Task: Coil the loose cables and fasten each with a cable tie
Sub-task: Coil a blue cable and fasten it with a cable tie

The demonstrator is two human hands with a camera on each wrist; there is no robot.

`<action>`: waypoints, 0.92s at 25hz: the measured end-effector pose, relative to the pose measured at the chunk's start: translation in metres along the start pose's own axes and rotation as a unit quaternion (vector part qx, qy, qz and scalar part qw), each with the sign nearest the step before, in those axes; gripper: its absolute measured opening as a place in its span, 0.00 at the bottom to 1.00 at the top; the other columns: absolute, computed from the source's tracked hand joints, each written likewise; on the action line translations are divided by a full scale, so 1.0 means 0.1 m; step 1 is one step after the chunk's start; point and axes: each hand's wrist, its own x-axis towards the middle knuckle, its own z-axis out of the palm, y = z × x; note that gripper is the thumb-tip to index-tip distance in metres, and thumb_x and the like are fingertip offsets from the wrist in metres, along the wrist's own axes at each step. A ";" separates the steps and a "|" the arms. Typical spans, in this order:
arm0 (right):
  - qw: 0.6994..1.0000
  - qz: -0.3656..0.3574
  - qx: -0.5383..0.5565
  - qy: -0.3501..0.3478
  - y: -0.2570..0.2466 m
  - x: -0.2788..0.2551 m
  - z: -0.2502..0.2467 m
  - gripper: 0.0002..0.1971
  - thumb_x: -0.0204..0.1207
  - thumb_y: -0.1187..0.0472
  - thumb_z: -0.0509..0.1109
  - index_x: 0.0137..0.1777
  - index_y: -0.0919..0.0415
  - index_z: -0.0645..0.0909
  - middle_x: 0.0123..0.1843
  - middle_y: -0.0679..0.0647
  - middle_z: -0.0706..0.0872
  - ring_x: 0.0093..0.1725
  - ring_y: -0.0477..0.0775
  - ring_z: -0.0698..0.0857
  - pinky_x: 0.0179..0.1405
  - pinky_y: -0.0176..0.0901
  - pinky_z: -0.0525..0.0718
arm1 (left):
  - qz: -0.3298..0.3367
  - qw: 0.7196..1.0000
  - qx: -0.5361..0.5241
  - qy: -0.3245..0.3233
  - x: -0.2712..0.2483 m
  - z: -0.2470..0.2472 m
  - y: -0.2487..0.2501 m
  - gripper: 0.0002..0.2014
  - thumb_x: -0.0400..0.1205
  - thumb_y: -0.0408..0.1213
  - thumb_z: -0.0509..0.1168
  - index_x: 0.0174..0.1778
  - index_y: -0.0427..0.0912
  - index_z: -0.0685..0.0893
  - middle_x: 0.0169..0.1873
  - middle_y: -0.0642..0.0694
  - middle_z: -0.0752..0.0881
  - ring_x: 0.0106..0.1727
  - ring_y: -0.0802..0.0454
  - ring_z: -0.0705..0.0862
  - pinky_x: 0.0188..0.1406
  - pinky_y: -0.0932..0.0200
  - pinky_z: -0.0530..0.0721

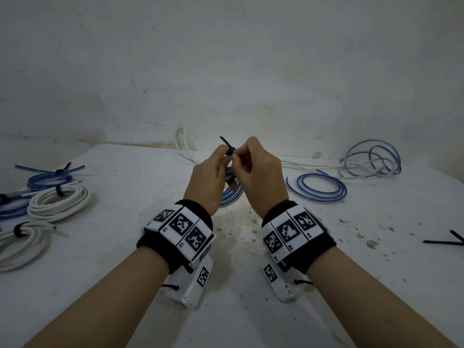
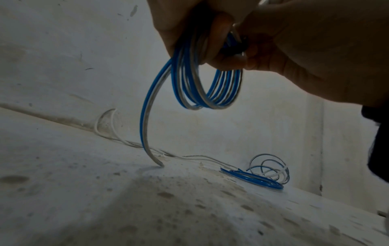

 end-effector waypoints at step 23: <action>0.947 0.165 0.174 -0.214 -0.21 0.34 -0.22 0.09 0.79 0.60 0.66 0.54 0.61 0.84 0.43 0.48 0.85 0.38 0.34 0.83 0.38 0.27 0.79 | -0.112 0.956 -0.260 -0.070 -0.06 -0.14 0.10 0.16 0.84 0.24 0.45 0.51 0.48 0.73 0.14 0.56 0.71 0.17 0.62 0.63 0.16 0.72 0.59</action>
